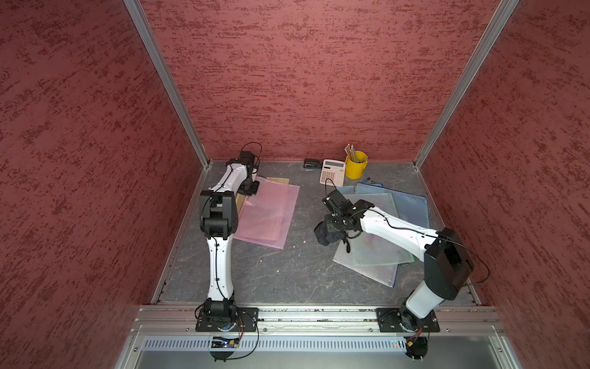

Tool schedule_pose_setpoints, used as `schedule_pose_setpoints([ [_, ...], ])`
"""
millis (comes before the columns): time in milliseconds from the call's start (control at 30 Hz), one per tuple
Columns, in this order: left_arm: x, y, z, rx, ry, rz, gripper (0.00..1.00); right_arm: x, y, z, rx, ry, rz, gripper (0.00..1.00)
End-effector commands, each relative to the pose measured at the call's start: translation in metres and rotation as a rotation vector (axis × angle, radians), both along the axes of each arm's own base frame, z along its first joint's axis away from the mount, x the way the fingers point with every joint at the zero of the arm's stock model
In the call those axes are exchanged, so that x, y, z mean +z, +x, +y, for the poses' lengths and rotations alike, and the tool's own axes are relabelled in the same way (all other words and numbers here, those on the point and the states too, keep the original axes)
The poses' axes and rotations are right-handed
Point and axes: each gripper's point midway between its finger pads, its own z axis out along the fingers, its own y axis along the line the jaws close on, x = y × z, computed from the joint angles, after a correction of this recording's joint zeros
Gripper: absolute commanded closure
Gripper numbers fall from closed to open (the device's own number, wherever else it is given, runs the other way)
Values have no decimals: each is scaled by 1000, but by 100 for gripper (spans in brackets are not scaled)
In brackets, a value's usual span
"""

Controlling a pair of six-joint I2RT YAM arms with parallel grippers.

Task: Wipe the document bag
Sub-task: Move the document bag.

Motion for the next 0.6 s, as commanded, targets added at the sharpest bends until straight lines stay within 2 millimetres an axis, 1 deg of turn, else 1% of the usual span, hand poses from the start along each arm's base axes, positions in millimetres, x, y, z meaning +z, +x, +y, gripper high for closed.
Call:
schedule_pose_setpoints([
  [0, 31, 11, 19, 118, 16, -85, 51, 21, 16, -6, 2, 13, -49, 100],
  [33, 42, 12, 19, 144, -4, -113, 48, 27, 20, -10, -3, 14, -62, 100],
  [133, 86, 12, 6, 189, -110, -199, 41, 57, 37, -28, -40, 32, -129, 100],
  [200, 118, 6, -15, 232, -228, -232, 39, 82, 49, -46, -80, 36, -196, 100],
  [233, 129, 2, -30, 259, -308, -237, 39, 93, 55, -55, -96, 43, -225, 100],
  [267, 137, -4, -53, 276, -409, -227, 39, 100, 61, -69, -121, 41, -248, 100],
  [300, 143, -11, -80, 250, -495, -211, 39, 104, 67, -87, -154, 31, -259, 100],
  [333, 147, -18, -101, 232, -526, -204, 39, 106, 72, -102, -176, 20, -265, 100],
  [400, 144, -38, -147, 181, -558, -166, 38, 108, 82, -140, -241, -10, -280, 100],
  [467, 139, -60, -200, 135, -611, -120, 39, 109, 95, -180, -320, -2, -303, 100],
  [567, 128, -90, -271, 74, -699, -46, 38, 101, 106, -229, -425, -13, -311, 100],
])
